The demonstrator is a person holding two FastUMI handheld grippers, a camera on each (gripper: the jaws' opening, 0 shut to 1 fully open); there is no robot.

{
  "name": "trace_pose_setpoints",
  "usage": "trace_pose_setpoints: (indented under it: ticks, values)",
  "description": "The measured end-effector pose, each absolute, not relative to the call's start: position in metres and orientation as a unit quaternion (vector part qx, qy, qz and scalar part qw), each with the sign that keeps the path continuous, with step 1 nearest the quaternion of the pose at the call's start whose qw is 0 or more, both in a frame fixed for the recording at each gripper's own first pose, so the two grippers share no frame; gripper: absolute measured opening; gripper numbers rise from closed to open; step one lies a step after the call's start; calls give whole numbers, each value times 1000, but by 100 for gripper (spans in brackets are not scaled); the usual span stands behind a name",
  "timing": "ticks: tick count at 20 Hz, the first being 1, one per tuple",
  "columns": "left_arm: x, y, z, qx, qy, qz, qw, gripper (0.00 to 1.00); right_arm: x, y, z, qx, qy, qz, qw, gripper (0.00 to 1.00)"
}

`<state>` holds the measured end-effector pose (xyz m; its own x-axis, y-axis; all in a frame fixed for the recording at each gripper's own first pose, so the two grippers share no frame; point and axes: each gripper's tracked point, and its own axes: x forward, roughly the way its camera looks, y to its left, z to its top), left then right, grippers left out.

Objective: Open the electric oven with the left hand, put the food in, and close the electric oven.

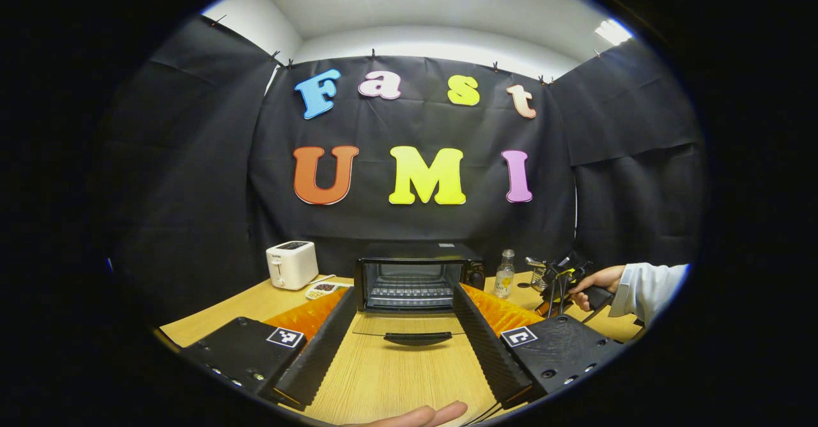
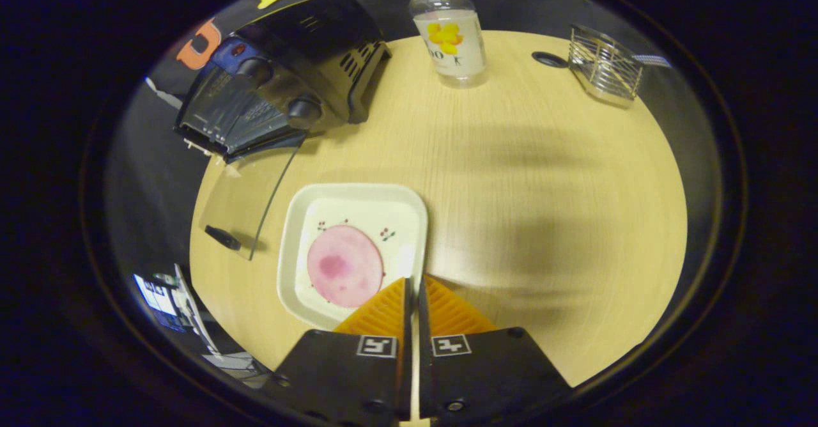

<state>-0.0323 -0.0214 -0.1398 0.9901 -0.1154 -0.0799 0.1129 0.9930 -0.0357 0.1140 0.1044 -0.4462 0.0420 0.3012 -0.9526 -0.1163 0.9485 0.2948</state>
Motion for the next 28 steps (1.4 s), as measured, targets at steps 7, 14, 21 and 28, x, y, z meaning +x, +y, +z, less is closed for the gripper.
trace_pose_setpoints:
  ticks: [7, 14, 21, 28]
  values:
    - [-34, -15, -139, -15, 38, -49, 998, 96, 116, 104, -447, 88, 666, 183, 718, 1]
    - [-38, -16, -140, -32, 45, -60, 997, 96, 101, 101, -442, 197, 657, 176, 706, 4]
    - [-43, -3, -140, -34, 45, -61, 997, 96, 92, 84, -418, 272, 624, 176, 711, 4]
    - [-46, 6, -141, -25, 42, -54, 997, 95, 104, 75, -372, 254, 597, 178, 740, 4]
